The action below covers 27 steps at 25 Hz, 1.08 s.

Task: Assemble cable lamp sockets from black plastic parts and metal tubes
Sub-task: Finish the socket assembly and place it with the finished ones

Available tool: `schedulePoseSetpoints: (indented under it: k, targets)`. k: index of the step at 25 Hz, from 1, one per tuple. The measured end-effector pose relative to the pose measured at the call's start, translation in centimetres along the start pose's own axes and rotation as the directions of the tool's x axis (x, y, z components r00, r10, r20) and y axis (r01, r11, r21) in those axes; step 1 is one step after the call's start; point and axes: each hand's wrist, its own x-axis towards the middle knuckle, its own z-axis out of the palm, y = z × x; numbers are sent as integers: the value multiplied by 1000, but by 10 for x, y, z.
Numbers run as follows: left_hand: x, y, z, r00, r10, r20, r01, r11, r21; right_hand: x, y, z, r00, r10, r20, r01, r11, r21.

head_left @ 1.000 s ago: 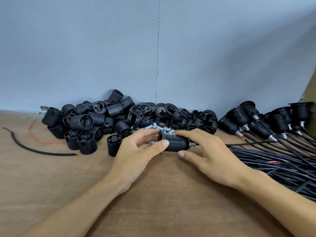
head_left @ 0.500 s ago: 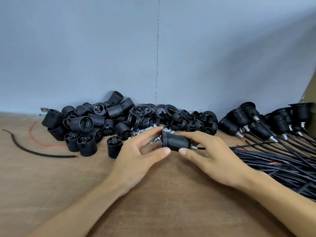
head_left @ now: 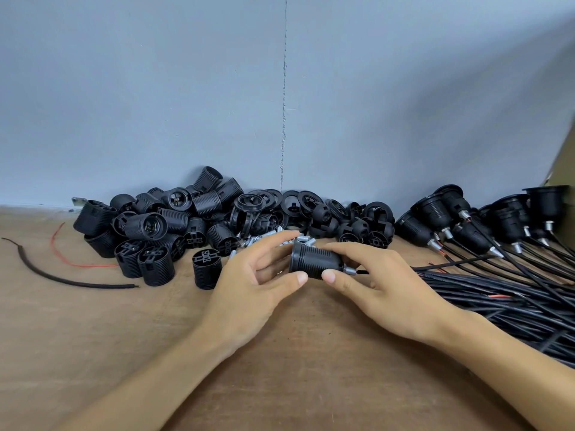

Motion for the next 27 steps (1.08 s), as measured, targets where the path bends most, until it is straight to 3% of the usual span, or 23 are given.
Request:
schedulePoseSetpoints:
  k: [5, 9, 13, 27]
  targets:
    - [-5, 3, 13, 995, 100, -11, -96, 973, 210, -1, -3, 5, 999, 46, -25, -44, 997, 56]
    - [-5, 6, 20, 995, 77, -65, -68, 989, 135, -2, -5, 8, 991, 94, -99, -84, 992, 93]
    - [-7, 7, 25, 996, 93, -7, -90, 983, 157, -4, -7, 11, 976, 145, -160, -131, 987, 93]
    - [-5, 10, 19, 984, 75, -159, -77, 997, -4, 0, -5, 3, 974, 187, -129, -164, 972, 167]
